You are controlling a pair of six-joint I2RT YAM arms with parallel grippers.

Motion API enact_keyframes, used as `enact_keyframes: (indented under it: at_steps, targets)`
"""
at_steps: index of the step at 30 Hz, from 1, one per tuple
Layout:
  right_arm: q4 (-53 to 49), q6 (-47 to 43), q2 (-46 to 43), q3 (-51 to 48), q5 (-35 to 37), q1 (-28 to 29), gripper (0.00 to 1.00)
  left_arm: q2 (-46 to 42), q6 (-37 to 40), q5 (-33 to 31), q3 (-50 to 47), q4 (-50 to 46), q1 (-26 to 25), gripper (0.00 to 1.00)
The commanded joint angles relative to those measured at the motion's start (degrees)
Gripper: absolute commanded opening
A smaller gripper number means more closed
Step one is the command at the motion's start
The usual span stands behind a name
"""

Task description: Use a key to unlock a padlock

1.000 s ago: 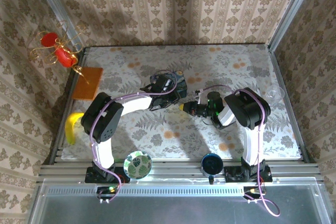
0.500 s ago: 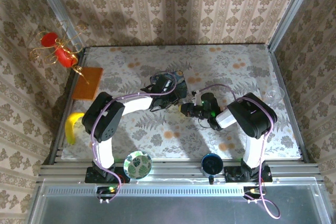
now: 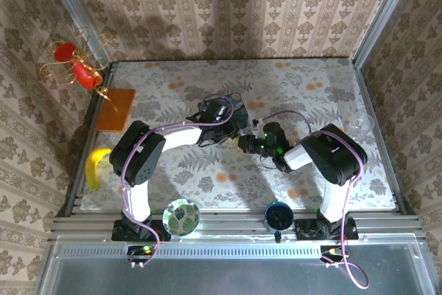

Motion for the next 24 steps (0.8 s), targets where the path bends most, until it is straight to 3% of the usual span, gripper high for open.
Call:
enact_keyframes:
  at_steps: [1, 7, 10, 15, 24]
  targets:
    - [7.9, -0.1, -3.3, 5.6, 1.6, -0.5, 0.05, 1.1, 0.1, 10.9, -0.7, -2.9, -4.1, 0.0]
    - [4.0, -1.6, -5.0, 4.2, 1.5, -0.5, 0.3, 0.9, -0.2, 10.0, -1.1, -1.7, -3.6, 0.0]
    - [2.3, -2.3, -6.0, 2.6, 1.9, -0.5, 0.37, 0.6, -0.4, 9.2, -1.4, -1.4, -3.1, 0.0]
    - [1.6, -2.5, -7.5, -0.5, 2.4, -0.7, 0.44, 0.2, 0.0, 7.7, -1.6, -1.6, -2.7, 0.0]
    - [-2.4, -2.4, -11.8, -3.4, 1.3, -0.9, 0.45, 0.6, -0.5, 6.7, -2.6, 0.1, -2.0, 0.0]
